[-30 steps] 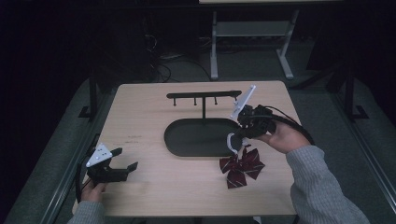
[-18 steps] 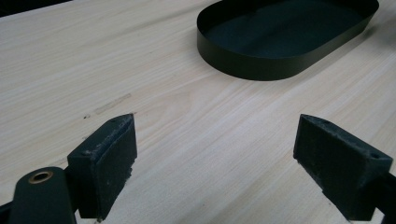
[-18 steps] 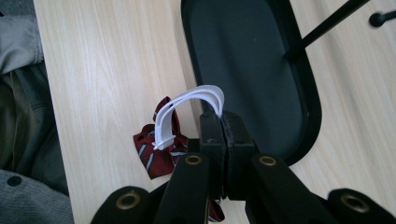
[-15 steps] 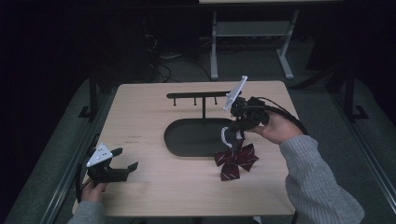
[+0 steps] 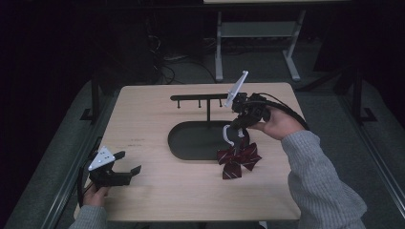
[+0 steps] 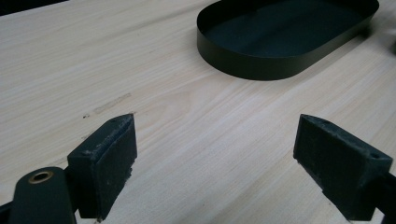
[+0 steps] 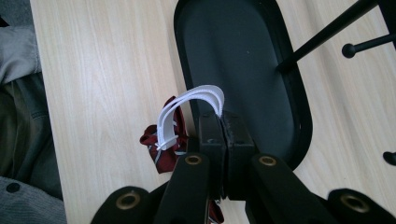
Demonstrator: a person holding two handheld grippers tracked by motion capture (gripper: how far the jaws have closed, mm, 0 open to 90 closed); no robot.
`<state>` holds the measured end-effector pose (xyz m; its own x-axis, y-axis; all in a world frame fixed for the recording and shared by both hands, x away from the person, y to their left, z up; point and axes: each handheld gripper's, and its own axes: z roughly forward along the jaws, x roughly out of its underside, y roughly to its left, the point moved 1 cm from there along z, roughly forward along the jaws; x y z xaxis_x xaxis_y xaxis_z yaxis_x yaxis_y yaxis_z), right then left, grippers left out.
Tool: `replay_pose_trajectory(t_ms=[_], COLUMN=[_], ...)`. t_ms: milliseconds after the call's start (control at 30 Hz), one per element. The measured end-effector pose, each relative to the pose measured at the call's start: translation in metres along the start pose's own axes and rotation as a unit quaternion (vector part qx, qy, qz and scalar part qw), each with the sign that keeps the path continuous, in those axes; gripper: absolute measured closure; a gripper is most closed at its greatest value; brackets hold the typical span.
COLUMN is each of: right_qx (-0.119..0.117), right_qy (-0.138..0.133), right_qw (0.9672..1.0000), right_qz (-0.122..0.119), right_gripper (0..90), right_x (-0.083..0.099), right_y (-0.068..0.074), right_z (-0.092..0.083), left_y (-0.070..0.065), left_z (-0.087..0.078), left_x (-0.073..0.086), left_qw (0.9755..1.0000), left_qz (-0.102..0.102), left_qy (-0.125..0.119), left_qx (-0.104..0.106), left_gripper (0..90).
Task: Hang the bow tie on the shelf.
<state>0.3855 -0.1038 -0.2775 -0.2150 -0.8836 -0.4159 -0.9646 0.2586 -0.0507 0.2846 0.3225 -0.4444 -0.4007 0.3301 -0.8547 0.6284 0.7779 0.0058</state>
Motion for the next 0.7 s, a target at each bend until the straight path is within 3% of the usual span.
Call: replay_pose_trajectory(t_ms=[700], right_qx=[0.0], right_qy=[0.005], right_qw=[1.0], right_qz=[-0.004], right_gripper=[88.2], right_x=[-0.017], right_y=[-0.009], right_z=[0.001], left_y=[0.001], left_z=[-0.001], left_x=[0.0], left_qw=[1.0], left_qz=[-0.003], left_qy=[-0.001], left_qx=[-0.001], left_gripper=[12.9])
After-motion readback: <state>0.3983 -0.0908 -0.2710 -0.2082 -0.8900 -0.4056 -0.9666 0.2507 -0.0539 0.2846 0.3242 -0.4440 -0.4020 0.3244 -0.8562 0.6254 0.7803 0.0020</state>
